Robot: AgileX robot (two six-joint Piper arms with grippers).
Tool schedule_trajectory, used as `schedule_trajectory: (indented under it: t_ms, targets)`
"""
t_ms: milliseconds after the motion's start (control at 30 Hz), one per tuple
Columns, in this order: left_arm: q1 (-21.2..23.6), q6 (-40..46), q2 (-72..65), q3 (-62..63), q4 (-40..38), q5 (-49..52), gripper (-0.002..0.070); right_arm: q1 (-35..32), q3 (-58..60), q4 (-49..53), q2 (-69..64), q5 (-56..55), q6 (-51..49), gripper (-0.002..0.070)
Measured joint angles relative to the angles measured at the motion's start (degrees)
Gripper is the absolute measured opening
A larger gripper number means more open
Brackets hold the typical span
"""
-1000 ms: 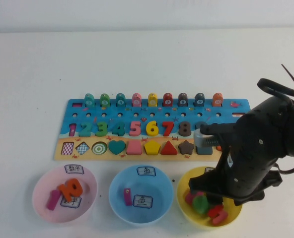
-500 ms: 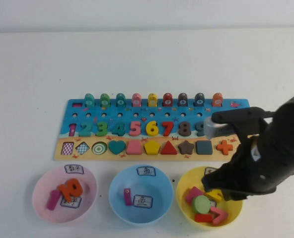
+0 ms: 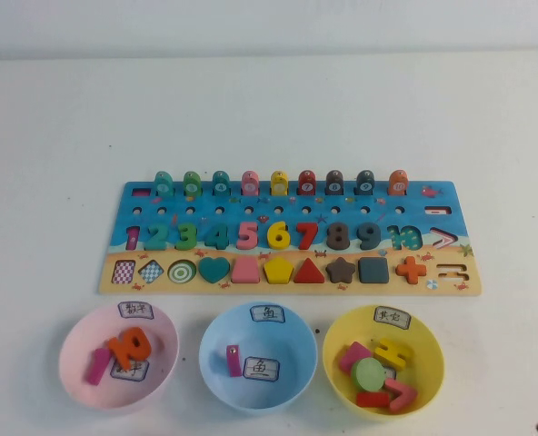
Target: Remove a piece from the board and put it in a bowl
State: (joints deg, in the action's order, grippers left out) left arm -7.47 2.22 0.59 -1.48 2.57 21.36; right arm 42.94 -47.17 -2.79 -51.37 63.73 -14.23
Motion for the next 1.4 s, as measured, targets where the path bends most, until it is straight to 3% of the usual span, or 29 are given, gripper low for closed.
schedule_trajectory:
  t_ms: [233, 400, 600, 800, 933, 1133, 1400]
  targets:
    - [0.0, 0.0, 0.0, 0.0, 0.0, 0.0, -0.0005, 0.0, 2.4, -1.9, 13.5, 4.2, 1.6, -0.0016]
    - [0.0, 0.0, 0.0, 0.0, 0.0, 0.0, -0.0005, 0.0, 4.8, -0.9, 18.4, -2.2, 2.2, -0.0016]
    - [0.0, 0.0, 0.0, 0.0, 0.0, 0.0, -0.0005, -2.2, 18.5, 4.8, 19.8, -22.9, 2.3, -0.0016]
    - [0.0, 0.0, 0.0, 0.0, 0.0, 0.0, -0.0005, -14.0, 38.2, 11.4, 26.7, -50.2, 2.3, -0.0016]
    - [0.0, 0.0, 0.0, 0.0, 0.0, 0.0, -0.0005, -22.5, 46.5, 11.8, 34.2, -60.3, 2.3, -0.0017]
    - [0.0, 0.0, 0.0, 0.0, 0.0, 0.0, -0.0005, -32.8, 48.6, 11.9, 44.4, -63.1, 2.3, -0.0017]
    - [0.0, 0.0, 0.0, 0.0, 0.0, 0.0, -0.0005, -34.4, 48.6, 11.7, 51.8, -56.3, 2.1, -0.0017]
